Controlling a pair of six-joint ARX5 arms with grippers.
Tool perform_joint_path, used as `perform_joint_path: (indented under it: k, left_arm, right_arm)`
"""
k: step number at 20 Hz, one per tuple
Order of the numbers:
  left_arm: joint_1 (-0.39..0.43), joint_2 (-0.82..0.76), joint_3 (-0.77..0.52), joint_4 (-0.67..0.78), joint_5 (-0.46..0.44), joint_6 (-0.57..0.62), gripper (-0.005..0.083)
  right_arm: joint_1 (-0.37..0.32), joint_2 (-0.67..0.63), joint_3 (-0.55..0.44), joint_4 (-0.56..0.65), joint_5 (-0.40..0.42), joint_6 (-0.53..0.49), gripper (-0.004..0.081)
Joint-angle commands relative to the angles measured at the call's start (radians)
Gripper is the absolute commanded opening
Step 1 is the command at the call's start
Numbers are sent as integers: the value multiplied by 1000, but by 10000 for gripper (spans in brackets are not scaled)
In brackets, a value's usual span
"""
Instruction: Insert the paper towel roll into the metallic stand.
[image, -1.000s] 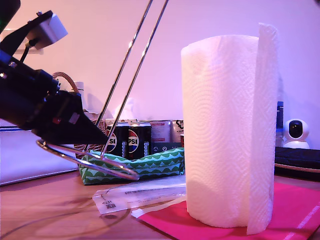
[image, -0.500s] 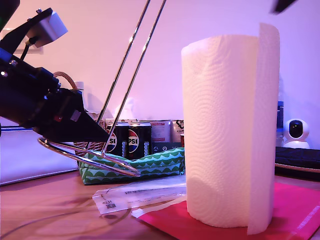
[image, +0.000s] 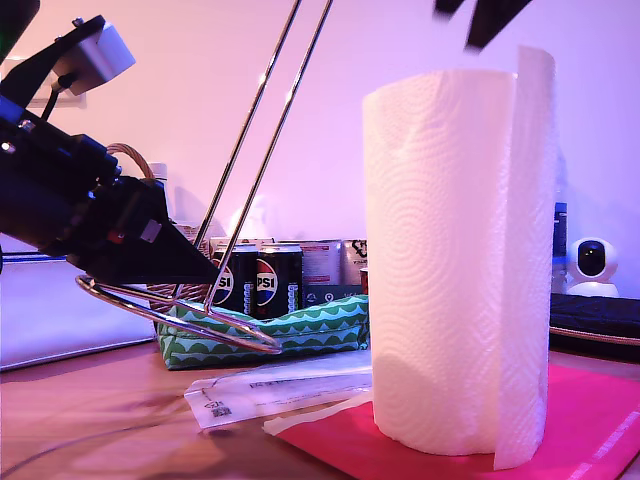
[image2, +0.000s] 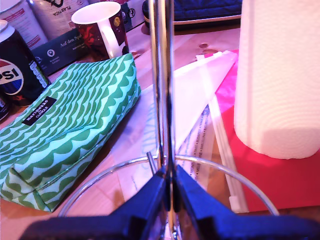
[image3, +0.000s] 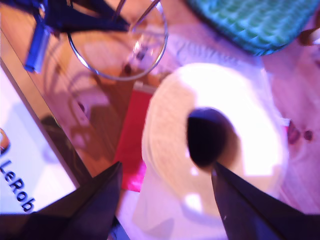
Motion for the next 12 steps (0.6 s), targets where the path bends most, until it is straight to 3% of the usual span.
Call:
perform_joint_path:
  k: [1, 10, 12]
  left_arm:
    - [3, -15, 13, 23, 3, 4, -23]
    - [3, -15, 13, 22, 7, 4, -23]
    - [3, -15, 13, 19, 7, 5, -23]
  right_arm:
    - [11, 21, -3, 11, 10, 0, 515]
    - [20, 165, -3, 9, 48, 0, 507]
    - [21, 167, -3, 8, 48, 1, 401]
